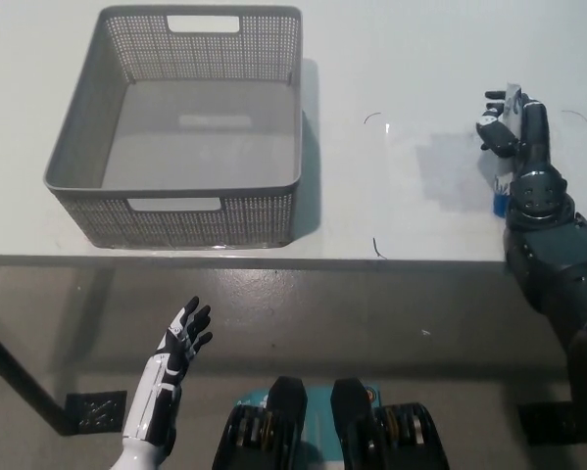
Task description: Use the right hand to pick up a shampoo and place it into a container on the left side
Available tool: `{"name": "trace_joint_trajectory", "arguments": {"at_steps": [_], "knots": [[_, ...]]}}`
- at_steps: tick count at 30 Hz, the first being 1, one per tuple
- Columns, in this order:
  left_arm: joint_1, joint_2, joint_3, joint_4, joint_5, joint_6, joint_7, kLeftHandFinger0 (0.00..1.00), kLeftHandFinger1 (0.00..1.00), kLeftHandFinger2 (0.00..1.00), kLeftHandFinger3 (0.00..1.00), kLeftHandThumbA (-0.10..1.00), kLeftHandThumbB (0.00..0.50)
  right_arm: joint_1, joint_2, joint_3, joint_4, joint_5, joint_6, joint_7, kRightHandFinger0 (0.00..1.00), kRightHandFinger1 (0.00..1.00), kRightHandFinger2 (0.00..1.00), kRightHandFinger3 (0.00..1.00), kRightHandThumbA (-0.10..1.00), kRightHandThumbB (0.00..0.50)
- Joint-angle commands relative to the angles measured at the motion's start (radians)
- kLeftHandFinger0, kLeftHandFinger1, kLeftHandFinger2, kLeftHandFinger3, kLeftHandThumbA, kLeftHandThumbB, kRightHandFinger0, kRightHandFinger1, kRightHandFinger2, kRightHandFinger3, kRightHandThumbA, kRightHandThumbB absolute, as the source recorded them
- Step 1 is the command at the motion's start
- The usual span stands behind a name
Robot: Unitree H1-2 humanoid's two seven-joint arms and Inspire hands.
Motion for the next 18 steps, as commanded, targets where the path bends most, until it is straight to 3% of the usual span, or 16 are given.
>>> {"name": "trace_joint_trajectory", "arguments": {"at_steps": [1,5,18], "knots": [[-0.021,0.005,0.004,-0.011,-0.018,-0.017,-0.010,0.98,1.00,1.00,1.00,0.98,0.263,-0.071,-0.023,-0.016,-0.034,0.038,-0.091,-0.027,0.00,0.24,0.69,0.68,-0.10,0.150],[-0.023,0.006,0.004,-0.013,-0.021,-0.010,-0.011,0.98,1.00,1.00,1.00,0.98,0.267,-0.096,-0.011,-0.022,-0.073,0.048,-0.112,-0.023,0.00,0.22,0.65,0.64,-0.10,0.159],[-0.021,0.005,0.006,-0.003,-0.022,-0.013,-0.006,0.97,1.00,1.00,1.00,0.97,0.274,-0.127,0.060,0.004,-0.401,0.031,-0.032,-0.007,0.00,0.20,0.66,0.73,-0.10,0.127]]}}
